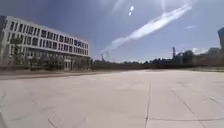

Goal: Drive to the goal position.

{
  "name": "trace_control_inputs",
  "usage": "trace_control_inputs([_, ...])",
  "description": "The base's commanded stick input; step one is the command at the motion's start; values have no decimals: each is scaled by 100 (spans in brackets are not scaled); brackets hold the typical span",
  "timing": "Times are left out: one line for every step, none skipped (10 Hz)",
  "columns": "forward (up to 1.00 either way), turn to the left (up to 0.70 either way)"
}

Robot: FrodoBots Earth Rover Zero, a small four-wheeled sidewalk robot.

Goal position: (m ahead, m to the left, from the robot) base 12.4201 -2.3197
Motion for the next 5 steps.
trace_control_inputs([70,-1])
trace_control_inputs([70,-1])
trace_control_inputs([70,-1])
trace_control_inputs([70,-1])
trace_control_inputs([70,-1])
